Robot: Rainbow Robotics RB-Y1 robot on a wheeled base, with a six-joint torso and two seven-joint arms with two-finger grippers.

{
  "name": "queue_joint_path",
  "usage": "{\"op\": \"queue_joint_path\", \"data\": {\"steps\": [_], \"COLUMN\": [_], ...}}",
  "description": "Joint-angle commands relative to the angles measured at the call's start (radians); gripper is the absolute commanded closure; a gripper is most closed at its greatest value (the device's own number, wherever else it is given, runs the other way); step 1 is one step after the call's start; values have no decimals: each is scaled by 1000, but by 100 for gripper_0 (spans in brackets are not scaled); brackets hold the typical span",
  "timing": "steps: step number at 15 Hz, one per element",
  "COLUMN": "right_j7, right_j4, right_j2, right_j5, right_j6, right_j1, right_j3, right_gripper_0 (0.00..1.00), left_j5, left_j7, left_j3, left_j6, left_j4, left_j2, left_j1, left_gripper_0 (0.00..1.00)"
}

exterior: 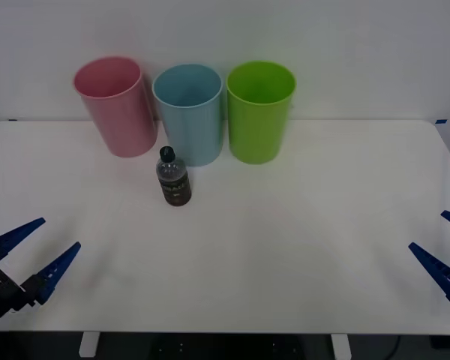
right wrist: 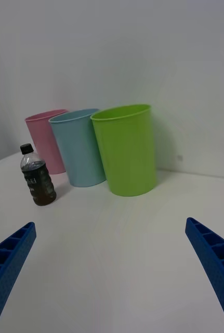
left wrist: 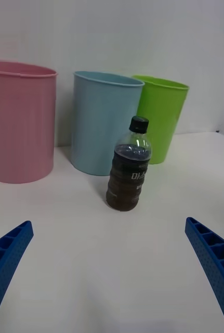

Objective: Grasp the object on the table and drop it into the matching bin: aluminum can to the light blue bin, PET bottle to the pink bin.

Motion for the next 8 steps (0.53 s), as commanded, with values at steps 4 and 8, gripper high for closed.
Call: {"op": "queue_joint_path", "data": {"steps": [4, 8], "right_j7": [0, 0], "right_j4": [0, 0], "right_j2": [0, 0], "right_j5": [0, 0], "right_j6": [0, 0], "right_j1": [0, 0], "right_j3": [0, 0], "right_gripper_0": [0, 0], "left_j5": [-42, -44], "left_j7": [-8, -33], "left_j3": [-78, -127], "left_j6": [65, 75], "left_j4": [66, 193], "left_j2": [-1, -1], "left_j1": [-72, -199], "left_gripper_0": [0, 0]}}
